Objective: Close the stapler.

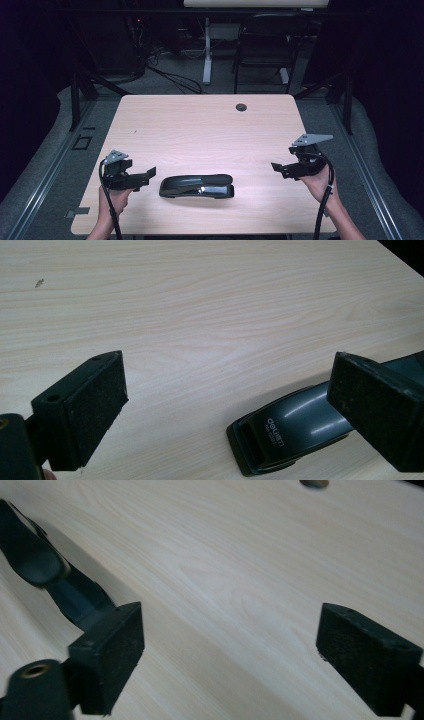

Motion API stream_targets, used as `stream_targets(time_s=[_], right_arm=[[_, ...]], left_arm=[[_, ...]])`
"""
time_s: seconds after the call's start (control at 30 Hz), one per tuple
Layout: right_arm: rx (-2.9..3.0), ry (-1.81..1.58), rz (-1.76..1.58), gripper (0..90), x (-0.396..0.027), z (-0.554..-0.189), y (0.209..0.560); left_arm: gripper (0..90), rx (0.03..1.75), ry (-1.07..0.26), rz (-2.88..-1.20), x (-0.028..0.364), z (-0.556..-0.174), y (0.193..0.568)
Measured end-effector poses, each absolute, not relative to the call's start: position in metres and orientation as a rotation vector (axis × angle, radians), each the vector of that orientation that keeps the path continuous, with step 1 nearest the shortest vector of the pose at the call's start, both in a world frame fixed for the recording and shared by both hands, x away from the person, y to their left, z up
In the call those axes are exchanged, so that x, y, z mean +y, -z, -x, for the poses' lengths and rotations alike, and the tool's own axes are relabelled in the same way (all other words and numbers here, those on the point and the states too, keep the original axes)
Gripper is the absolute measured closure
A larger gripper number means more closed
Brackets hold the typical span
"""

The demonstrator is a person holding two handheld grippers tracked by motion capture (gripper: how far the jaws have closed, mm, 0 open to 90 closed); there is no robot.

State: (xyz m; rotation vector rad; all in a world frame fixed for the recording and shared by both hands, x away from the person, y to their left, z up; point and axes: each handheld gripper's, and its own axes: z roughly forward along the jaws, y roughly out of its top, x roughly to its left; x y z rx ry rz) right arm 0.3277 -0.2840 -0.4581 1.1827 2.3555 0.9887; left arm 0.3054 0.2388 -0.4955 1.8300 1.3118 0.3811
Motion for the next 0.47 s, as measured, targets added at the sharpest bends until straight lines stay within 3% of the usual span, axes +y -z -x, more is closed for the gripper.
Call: stream_targets(time_s=[0.13, 0.47], right_arm=[[2.384, -0.905, -1.248, 0.1, -0.29, -0.335, 0.476], [2.628, -0.586, -1.324, 0.0, -0.29, -0.354, 0.521]], left_arm=[[4.1, 1.294, -0.391, -1.828, 0.239, -0.307, 0.496], [2.9, 1.271, -0.407, -1.863, 0.242, -0.317, 0.502]])
